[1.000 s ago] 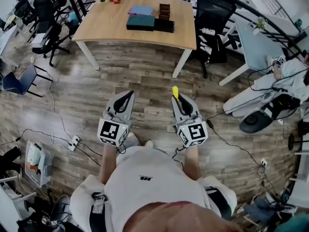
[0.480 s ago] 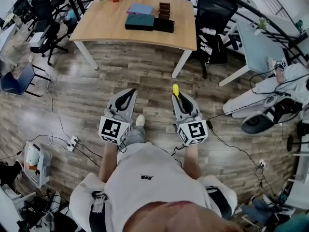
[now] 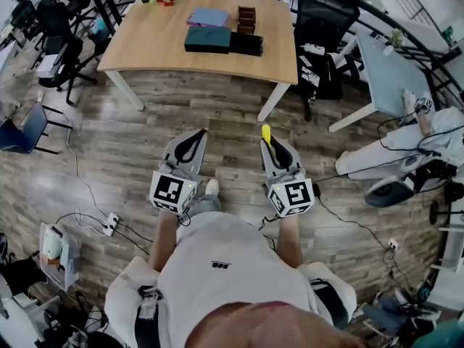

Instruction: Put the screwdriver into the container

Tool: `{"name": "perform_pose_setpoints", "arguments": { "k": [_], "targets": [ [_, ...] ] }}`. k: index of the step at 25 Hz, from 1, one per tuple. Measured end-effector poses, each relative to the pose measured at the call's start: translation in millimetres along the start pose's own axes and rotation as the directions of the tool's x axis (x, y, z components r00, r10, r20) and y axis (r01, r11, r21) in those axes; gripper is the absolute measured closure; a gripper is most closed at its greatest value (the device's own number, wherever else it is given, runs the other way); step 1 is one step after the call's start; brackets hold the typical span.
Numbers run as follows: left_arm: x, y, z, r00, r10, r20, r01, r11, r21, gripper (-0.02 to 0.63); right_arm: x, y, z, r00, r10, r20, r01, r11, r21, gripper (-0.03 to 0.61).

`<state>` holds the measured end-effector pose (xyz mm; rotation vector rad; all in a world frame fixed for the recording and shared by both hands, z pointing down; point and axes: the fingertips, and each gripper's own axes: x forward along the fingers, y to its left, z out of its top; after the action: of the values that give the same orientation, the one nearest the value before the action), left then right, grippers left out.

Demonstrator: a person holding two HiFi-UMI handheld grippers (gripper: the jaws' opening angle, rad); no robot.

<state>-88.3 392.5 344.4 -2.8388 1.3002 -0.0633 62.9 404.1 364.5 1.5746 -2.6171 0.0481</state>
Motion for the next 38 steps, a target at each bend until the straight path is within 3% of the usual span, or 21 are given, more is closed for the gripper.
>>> {"name": "perform_pose_setpoints", "arguments": {
  "k": [14, 25, 38],
  "targets": [
    [71.7, 91.5, -4.8, 0.998, -0.056, 0.015, 0.056, 0.998, -0.017, 0.609, 108.0, -26.7, 4.0, 0.999, -0.045, -0.024, 0.044, 0.999, -0.018, 0.520],
    [118.5, 124.3, -9.6, 0.996, -0.087, 0.032, 0.088, 0.996, -0.019, 0.608, 151.8, -48.4, 6.2, 0.997, -0.076, -0.016, 0.076, 0.997, -0.020, 0.518],
    [176.0, 156.9, -18.8, 0.997, -0.067, 0.025, 0.068, 0.997, -0.023, 0.609, 205.1, -90.9, 2.0, 0.998, -0.065, -0.024, 0.065, 0.998, -0.021, 0.518]
  ]
}}
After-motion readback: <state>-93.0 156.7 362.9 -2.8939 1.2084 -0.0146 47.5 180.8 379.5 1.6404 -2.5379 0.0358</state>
